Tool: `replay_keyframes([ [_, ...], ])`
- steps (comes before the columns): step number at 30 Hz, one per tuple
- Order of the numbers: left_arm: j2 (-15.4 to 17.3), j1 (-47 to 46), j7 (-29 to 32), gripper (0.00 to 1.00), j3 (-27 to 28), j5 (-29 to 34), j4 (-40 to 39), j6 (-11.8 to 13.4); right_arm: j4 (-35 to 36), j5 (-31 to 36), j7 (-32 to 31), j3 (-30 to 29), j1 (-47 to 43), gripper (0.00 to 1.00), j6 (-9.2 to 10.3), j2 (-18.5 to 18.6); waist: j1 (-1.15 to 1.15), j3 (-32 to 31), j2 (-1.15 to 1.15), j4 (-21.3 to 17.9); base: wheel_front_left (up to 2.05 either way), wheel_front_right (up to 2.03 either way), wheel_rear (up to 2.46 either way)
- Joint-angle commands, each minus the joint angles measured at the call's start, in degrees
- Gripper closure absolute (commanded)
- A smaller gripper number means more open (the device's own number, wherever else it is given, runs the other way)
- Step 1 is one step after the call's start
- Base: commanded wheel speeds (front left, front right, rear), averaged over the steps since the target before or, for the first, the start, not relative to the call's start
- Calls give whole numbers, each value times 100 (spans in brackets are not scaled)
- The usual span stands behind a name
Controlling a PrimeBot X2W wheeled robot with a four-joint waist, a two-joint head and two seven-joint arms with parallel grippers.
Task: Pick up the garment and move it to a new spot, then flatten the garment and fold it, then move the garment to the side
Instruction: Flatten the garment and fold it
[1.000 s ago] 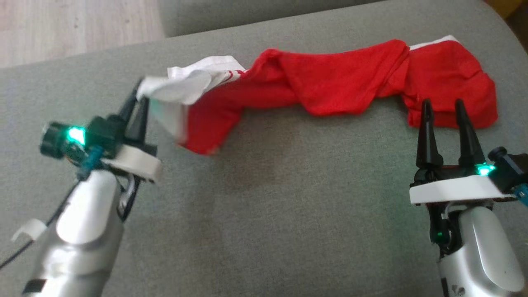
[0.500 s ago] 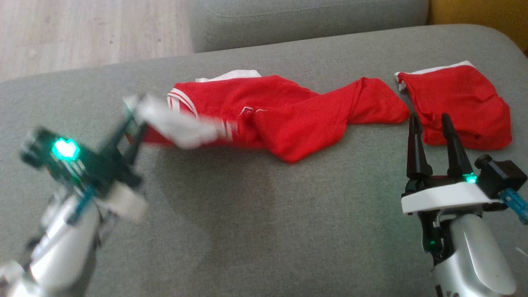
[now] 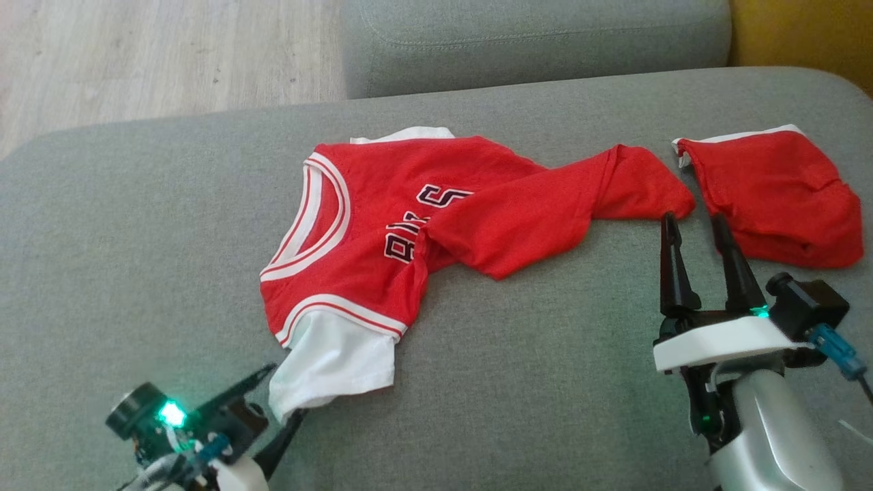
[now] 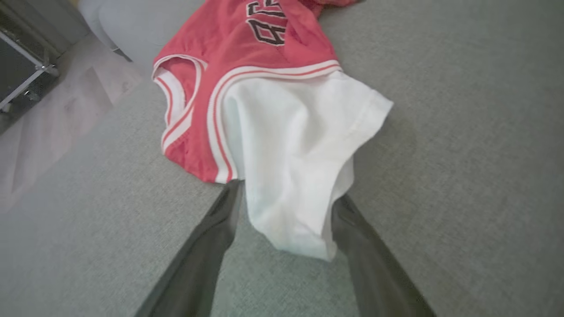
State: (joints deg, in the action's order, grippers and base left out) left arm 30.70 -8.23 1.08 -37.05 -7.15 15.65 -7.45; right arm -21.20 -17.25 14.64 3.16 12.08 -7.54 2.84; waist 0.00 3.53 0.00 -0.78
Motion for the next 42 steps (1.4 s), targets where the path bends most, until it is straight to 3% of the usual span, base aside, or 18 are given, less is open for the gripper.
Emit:
replay_keyframes([
  [1, 121, -284, 6, 0, 383, -129, -162, 141, 158, -35, 36, 142, 155, 0, 5, 4, 0, -16, 0, -5, 0, 0, 0],
  [8, -437, -359, -683, 0, 1398, -1036, -520, 918, 326, -35, 36, 134, 99, 0, 5, 4, 0, -99, 0, -47, 0, 0, 0],
  [11, -783, -376, -1191, 0, 1852, -1531, -605, 1105, 402, -25, 36, 133, 47, 0, 5, 4, 0, -124, 0, -51, 0, 0, 0],
  [16, -1220, -312, -1507, 0, 2244, -1949, -764, 1238, 440, -3, 36, 101, -35, 0, 5, 4, 0, -121, 0, -28, 0, 0, 0],
  [21, -1604, -96, -1595, 0, 2433, -2083, -771, 1213, 207, 58, 36, 103, -89, 0, 5, 4, 0, -29, 0, 48, 0, 0, 0],
  [27, -1791, -63, -1606, 0, 2488, -1883, -685, 1038, -308, 100, -29, 83, 134, 0, 5, 4, 0, 157, 0, 233, 0, 0, 0],
  [35, -2031, -246, -1607, 0, 2540, -1651, -497, 761, -1684, -426, -630, 269, 999, 0, 5, 4, 0, 448, 0, 539, 0, 0, 0],
  [42, -2153, -367, -1607, 0, 2624, -1528, -339, 603, -2780, -518, -632, 388, 1658, 0, 5, 4, 0, 589, 0, 752, 0, 0, 0],
])
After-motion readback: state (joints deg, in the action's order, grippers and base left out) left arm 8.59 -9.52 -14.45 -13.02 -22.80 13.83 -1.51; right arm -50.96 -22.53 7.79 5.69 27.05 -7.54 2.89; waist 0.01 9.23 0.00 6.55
